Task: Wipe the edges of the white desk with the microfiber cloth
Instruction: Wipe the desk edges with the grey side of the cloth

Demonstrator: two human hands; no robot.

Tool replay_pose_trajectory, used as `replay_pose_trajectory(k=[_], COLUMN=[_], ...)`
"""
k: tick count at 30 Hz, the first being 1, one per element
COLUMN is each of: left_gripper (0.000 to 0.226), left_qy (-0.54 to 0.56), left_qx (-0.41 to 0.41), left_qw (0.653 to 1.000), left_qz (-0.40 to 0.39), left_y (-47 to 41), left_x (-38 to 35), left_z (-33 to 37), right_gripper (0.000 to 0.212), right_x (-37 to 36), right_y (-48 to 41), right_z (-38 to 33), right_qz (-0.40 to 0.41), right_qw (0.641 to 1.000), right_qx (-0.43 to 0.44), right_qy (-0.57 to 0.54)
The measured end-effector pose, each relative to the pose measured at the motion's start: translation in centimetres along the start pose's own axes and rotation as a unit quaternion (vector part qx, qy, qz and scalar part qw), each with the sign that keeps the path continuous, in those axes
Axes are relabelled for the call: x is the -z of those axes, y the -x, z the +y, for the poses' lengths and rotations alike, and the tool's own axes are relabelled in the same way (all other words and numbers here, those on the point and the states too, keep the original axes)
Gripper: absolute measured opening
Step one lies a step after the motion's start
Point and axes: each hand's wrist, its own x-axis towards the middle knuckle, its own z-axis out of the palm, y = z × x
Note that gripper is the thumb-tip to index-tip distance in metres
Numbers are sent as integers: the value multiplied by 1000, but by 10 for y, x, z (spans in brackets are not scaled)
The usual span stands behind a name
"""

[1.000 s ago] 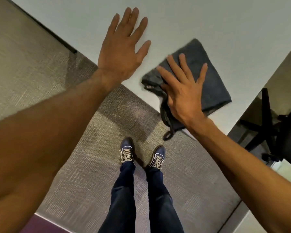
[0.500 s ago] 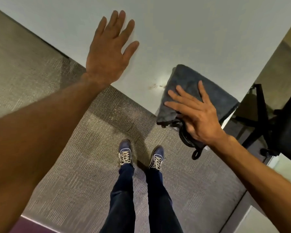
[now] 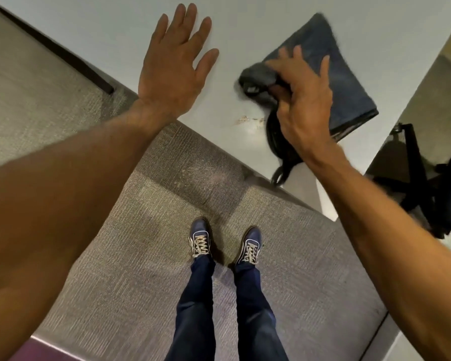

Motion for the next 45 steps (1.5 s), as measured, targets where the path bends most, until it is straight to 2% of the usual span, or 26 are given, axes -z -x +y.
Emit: replay_pose_trajectory(k=[5,9,15,21,24,28,32,36,40,45], left_gripper=[61,61,60,59,59,60,60,61,61,61], left_qy=[12,7,-13,1,-6,-26,-21,-17,-20,-25], left_qx=[0,7,7,-5,2,2,6,-3,7,6], left_qw=[1000,1000,1000,1000,1000,1000,1000,1000,1000,1000], left_qz=[0,-1,4,7,1,-5,-8,-6,-11,-12], left_y=[0,0,0,3,2,1,1,2,2,1], left_x=[1,0,-2,3,3,2,3,4,3,2], left_z=[0,2,3,0,3,5,5,2,5,6], right_gripper=[45,54,46,56,52,39,54,65,60,56], right_x=[6,33,16,22,31,27,12,24,35,15], right_y=[92,117,75,85,104,85,50,83,109,45], right_z=[4,36,15,1,5,0,-14,-11,-2,-21], right_qz=[-80,-101,-71,-90,-103,-102,-106,-105,-108,-98], right_qw=[979,968,977,984,982,978,983,985,981,984], right_qx=[185,225,199,139,139,152,107,92,118,105], right_qy=[24,36,41,72,78,102,104,106,111,102])
